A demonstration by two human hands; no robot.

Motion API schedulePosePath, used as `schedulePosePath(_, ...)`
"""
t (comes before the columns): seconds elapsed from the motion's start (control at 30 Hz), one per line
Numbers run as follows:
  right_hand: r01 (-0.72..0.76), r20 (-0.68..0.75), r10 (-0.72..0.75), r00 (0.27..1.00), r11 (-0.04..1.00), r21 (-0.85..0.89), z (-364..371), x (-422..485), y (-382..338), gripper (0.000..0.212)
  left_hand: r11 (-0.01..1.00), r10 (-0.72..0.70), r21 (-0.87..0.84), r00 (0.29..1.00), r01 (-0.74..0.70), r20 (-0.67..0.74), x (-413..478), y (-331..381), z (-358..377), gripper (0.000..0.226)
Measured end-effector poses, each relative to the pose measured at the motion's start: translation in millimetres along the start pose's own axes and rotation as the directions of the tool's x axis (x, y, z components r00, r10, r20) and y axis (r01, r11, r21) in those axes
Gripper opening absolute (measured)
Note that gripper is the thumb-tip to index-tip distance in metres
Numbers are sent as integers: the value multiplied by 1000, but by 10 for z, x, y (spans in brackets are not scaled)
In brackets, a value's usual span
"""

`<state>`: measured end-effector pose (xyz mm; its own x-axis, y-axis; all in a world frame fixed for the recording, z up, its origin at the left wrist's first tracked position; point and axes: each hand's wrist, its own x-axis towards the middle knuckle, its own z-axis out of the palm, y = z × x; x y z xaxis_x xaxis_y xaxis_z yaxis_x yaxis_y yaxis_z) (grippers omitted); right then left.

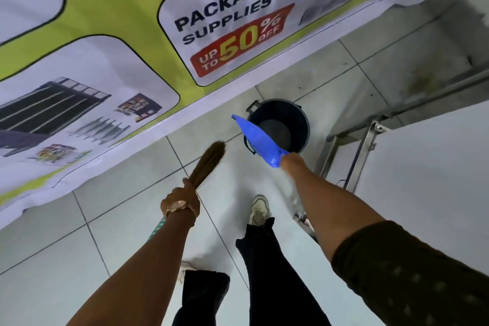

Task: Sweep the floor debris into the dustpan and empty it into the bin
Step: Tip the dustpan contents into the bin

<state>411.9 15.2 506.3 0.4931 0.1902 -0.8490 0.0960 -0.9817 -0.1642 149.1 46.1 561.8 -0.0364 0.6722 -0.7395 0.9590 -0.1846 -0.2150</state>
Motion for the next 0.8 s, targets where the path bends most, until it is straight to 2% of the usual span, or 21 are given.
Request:
schedulePosePath(0.2, 47, -41, -46, 998, 999, 13, 309, 331, 170, 49, 1000, -17, 11, 1000, 18, -20, 223, 19, 141, 60)
schedulePosePath(0.3, -32, -50, 35, 998, 998, 62, 551, 584, 289, 45, 1000, -23, -18, 1000, 23, -12, 482, 58, 408, 58)
schedulePosePath(0.4, -47, -60, 52, 997, 995, 88, 776, 697, 400, 43, 998, -41, -49, 999, 40, -14, 653, 64, 619, 58)
schedulePosePath(0.5, -64, -71, 87, 994, 958, 279, 1017, 684, 506, 47, 996, -31, -79, 999, 29, -14, 754, 42, 749, 59)
schedulePosePath(0.6, -46, -104, 88, 991, 936, 349, 1243, 668, 575, 48, 995, -17, -100, 1000, 16, -11, 843, -14, 911, 60)
schedulePosePath(0.67, 63, -254, 17, 967, 951, 303, 1387, 559, 585, 45, 991, -21, -133, 1000, 18, -14, 886, -116, 1037, 61)
schedulePosePath(0.73, 260, -368, -156, 917, 933, 251, 1537, 350, 605, 36, 978, -37, -207, 999, 33, -17, 891, -240, 1179, 60)
schedulePosePath(0.8, 442, -406, -340, 848, 877, 190, 1749, 170, 688, 31, 959, -45, -281, 998, 35, -32, 902, -398, 1347, 56)
